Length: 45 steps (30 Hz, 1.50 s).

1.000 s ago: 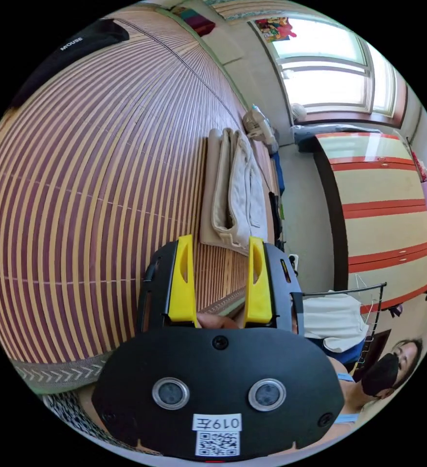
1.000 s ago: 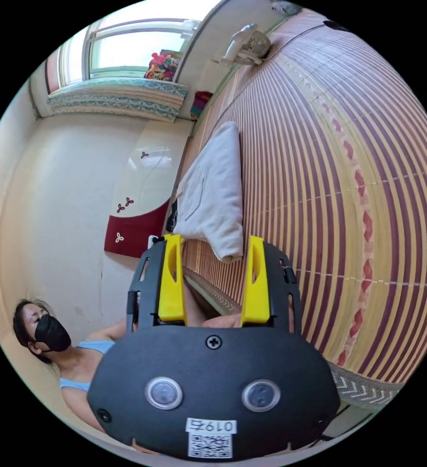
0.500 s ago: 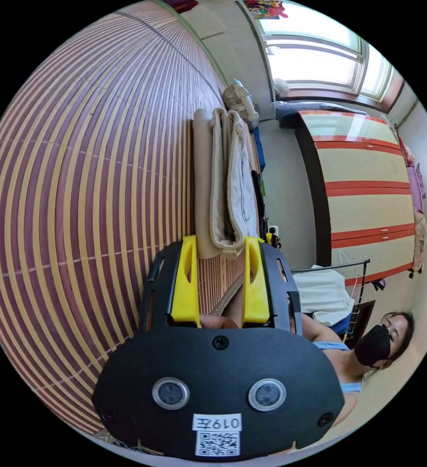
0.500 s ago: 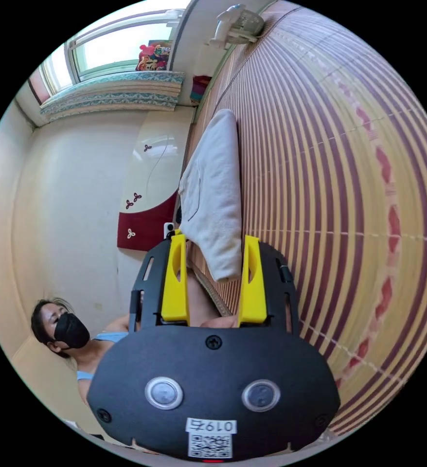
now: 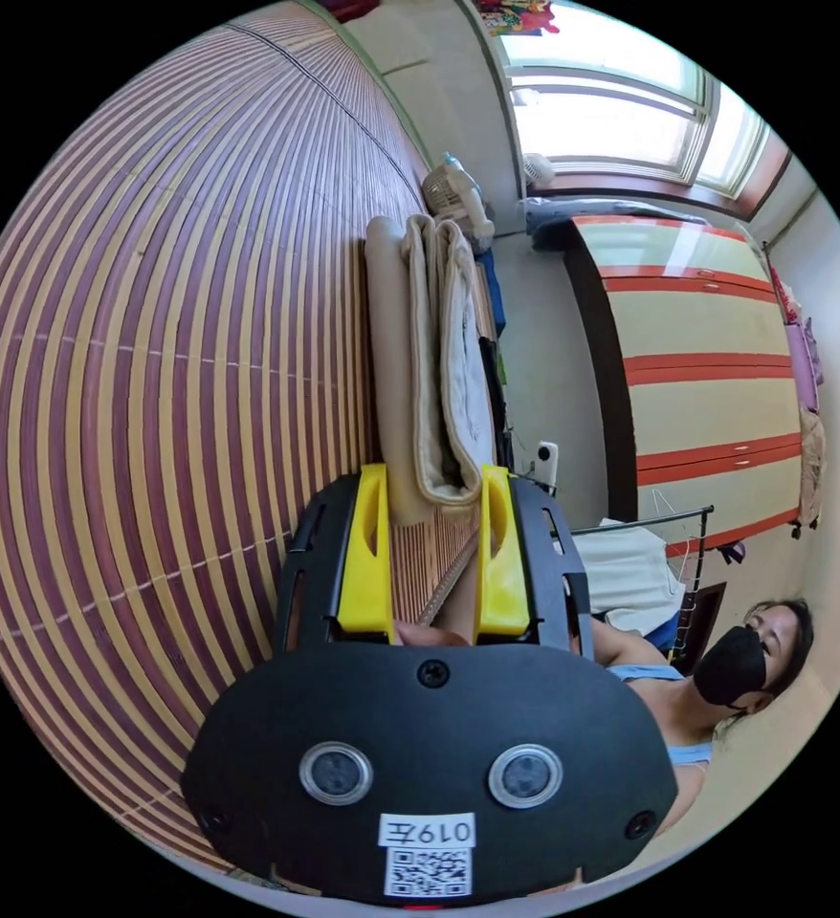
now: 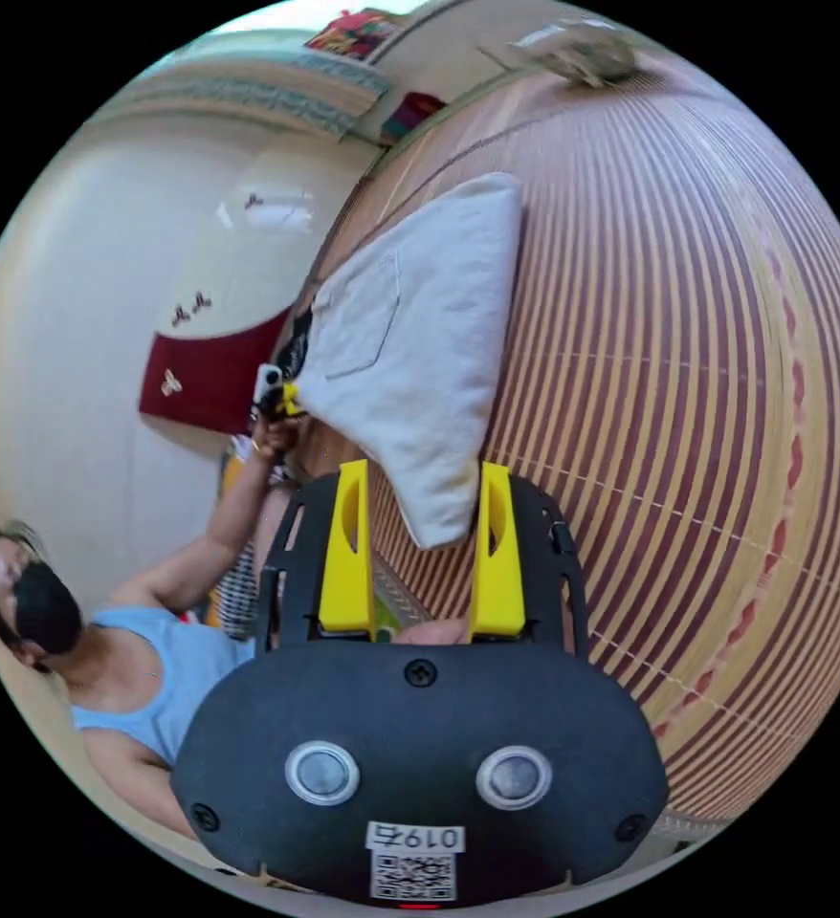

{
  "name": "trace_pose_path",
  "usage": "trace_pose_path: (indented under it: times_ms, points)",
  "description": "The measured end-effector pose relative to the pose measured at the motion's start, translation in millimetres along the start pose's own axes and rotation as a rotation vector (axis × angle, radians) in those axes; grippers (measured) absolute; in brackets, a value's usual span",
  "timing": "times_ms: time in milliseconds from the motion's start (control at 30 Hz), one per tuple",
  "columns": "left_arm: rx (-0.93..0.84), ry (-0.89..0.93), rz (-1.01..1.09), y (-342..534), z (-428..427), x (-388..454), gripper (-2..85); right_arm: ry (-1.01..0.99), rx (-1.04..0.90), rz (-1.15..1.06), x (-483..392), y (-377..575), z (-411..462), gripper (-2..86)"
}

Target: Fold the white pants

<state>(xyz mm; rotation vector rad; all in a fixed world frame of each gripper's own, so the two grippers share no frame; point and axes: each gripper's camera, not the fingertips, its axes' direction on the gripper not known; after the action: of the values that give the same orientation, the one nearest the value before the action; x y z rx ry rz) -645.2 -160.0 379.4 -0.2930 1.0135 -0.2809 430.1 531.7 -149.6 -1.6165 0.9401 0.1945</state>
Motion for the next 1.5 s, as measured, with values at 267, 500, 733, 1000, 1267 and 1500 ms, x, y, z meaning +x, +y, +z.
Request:
trace_pose_path:
  times_ms: [267, 500, 733, 1000, 1267, 1500]
  points:
    - [0.04, 0.05, 0.05, 12.6, -20.1, 12.8, 10.7, 0.285, 0.066, -0.019, -120.3, 1.7, 4.3, 9.6]
    - [0.08, 0.106, 0.024, 40.8, -31.4, 23.5, 9.9, 0.688, 0.137, -0.171, -270.9, 21.1, 8.7, 8.0]
    - [0.177, 0.22, -0.078, 56.4, -44.0, 24.3, 9.5, 1.174, 0.152, -0.558, -440.3, 71.3, 87.1, 20.4]
    - [0.232, 0.292, -0.089, 47.9, -49.3, 50.5, 9.1, 1.64, 0.136, -0.799, -549.1, 63.1, 184.0, 26.5]
    - [0.252, 0.344, -0.111, 43.4, -53.8, 34.7, 8.9, 1.812, 0.103, -0.732, -585.5, 2.1, 192.1, 22.6]
    - [0.238, 0.341, -0.13, 41.2, -52.3, 7.6, 8.9, 1.884, 0.039, -0.766, -592.8, -22.2, 190.8, 11.6]
